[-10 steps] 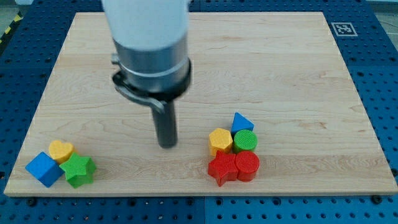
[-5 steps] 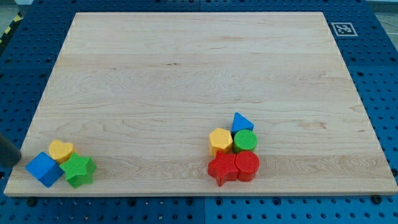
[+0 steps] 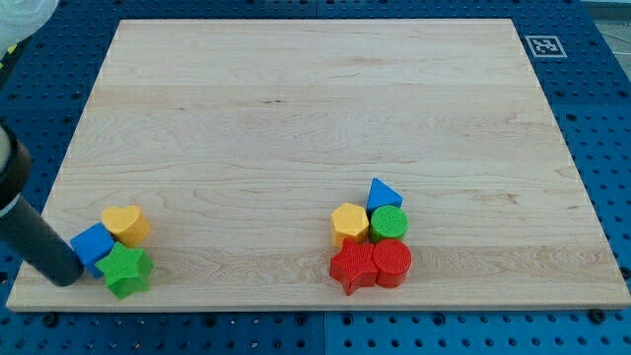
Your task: Push the blue cube with yellow heart close to the group of blocks
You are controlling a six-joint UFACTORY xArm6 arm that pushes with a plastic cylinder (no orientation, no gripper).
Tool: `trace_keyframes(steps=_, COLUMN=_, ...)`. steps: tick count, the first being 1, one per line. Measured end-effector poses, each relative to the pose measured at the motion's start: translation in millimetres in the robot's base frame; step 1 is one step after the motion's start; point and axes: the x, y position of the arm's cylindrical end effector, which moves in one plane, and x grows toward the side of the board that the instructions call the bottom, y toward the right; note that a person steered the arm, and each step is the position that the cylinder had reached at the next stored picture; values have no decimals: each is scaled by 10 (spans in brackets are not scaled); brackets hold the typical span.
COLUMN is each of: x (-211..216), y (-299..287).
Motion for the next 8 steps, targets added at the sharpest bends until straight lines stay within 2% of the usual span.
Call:
trace_keyframes(steps=5, x=-636, y=440)
trace_keyframes(steps=8, x=-789, y=743)
